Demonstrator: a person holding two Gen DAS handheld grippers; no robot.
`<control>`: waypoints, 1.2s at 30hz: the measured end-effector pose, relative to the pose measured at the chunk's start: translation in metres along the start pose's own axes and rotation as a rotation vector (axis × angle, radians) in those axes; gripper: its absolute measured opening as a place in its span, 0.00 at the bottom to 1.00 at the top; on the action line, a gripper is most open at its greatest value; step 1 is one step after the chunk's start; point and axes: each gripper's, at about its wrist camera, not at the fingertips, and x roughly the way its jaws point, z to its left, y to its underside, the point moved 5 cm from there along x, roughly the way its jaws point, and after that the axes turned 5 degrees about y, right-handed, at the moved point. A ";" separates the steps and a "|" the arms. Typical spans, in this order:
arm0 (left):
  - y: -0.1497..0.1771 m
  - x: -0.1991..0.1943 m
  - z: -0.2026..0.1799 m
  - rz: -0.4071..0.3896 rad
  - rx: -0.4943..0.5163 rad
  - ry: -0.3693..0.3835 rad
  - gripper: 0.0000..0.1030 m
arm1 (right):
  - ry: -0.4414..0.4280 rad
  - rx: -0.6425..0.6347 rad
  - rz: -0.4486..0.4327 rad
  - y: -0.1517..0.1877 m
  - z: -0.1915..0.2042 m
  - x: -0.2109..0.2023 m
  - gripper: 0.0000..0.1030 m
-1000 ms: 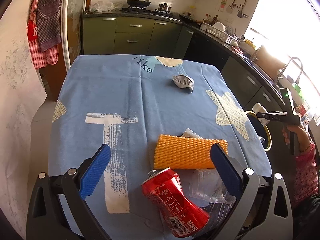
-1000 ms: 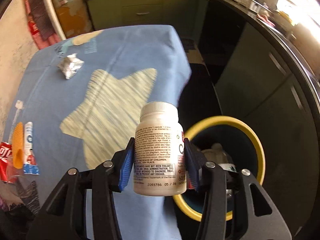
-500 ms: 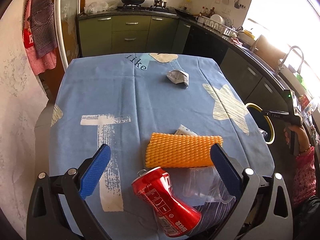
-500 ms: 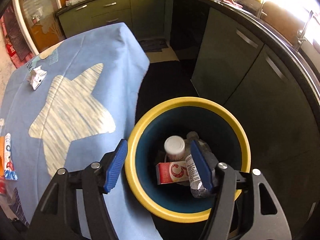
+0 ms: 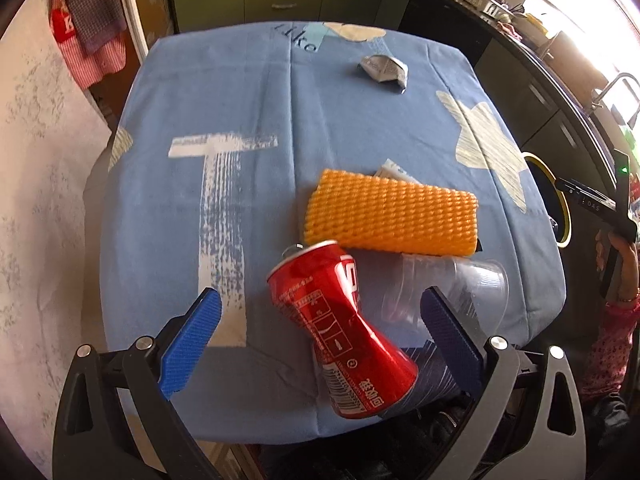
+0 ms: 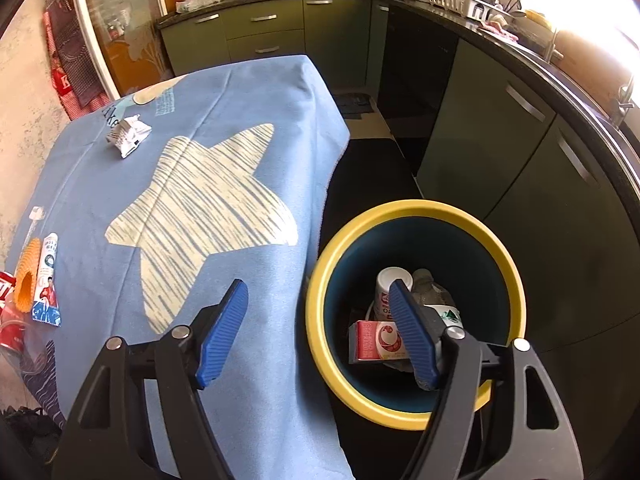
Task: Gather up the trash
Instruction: 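Carry the supplement bottle over the bin and release it, then grasp the red cola can with the left gripper and lift it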
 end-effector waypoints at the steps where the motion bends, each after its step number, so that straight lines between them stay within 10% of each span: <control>1: 0.003 0.004 0.002 0.023 -0.019 0.011 0.95 | -0.004 -0.002 -0.003 0.001 0.001 0.000 0.67; 27: 0.012 0.067 0.002 0.266 0.024 -0.025 0.52 | -0.039 -0.038 0.029 0.014 0.011 0.011 0.68; 36: 0.008 0.067 0.002 0.198 0.111 -0.086 0.52 | -0.044 -0.050 0.043 0.016 0.016 0.016 0.68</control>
